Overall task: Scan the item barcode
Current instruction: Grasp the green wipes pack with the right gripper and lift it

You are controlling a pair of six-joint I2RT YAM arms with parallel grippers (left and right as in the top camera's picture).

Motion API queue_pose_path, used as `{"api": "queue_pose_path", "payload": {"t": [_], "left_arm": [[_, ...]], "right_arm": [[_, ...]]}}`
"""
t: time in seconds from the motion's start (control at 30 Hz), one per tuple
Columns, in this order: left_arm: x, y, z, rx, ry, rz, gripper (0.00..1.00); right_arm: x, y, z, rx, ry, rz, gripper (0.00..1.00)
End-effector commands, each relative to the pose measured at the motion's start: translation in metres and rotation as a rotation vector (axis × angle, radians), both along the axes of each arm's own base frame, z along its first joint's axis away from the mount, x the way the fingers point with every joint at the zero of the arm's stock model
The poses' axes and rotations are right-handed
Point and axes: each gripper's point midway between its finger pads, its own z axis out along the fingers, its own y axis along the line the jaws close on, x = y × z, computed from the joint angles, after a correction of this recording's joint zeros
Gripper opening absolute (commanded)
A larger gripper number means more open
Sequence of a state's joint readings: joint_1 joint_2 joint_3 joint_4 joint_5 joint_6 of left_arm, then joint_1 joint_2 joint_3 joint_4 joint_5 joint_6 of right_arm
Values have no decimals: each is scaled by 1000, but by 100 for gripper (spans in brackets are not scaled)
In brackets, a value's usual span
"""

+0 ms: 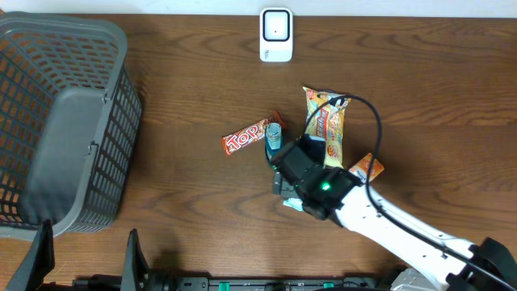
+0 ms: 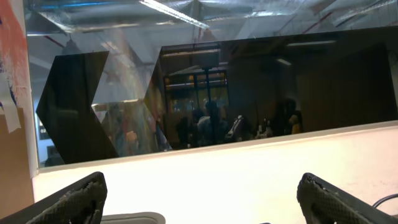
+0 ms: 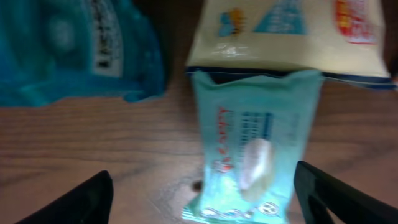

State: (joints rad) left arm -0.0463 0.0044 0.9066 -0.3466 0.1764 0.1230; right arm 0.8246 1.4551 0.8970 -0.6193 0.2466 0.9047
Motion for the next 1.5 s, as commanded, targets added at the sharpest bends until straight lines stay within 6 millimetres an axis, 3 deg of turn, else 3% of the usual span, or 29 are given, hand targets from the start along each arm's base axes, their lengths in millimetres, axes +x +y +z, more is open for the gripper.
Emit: {"api": "queue_pose_path", "payload": {"t": [0.0, 0.23, 0.37, 0.47, 0.53, 0.63, 0.7, 0.8, 0.93, 1.1, 1.27, 1.47], "left_arm": [[0, 2, 0, -16, -1, 8, 98], [0, 2, 0, -16, -1, 7, 98], [0, 2, 0, -16, -1, 7, 98], [0, 2, 0, -16, -1, 7, 98], [0, 2, 0, -16, -1, 7, 98], [0, 2, 0, -16, -1, 7, 98], [0, 2, 0, -16, -1, 7, 98], [0, 2, 0, -15, -1, 8, 98], [0, 3, 0, -17, -1, 11, 98], [1, 3, 0, -17, -1, 11, 98], [0, 3, 0, -17, -1, 11, 98], [0, 3, 0, -17, -2, 11, 98]], "right_arm": [[10, 4, 12, -13, -87, -44, 94], [13, 0, -2, -44, -74, -91, 88], [18, -7, -26, -132, -69, -105, 85], [16, -10, -45, -178, -31, -101, 77], [15, -10, -49, -186, -21, -100, 64], [15, -10, -46, -185, -22, -99, 29], [14, -9, -47, -187, -20, -96, 17], [12, -12, -47, -202, -9, -87, 3], [3, -1, -44, -172, 52, 30, 1], [-25, 30, -5, 64, 177, 217, 1], [-62, 61, 71, 460, 222, 507, 1], [-109, 69, 153, 879, 299, 752, 1]]}}
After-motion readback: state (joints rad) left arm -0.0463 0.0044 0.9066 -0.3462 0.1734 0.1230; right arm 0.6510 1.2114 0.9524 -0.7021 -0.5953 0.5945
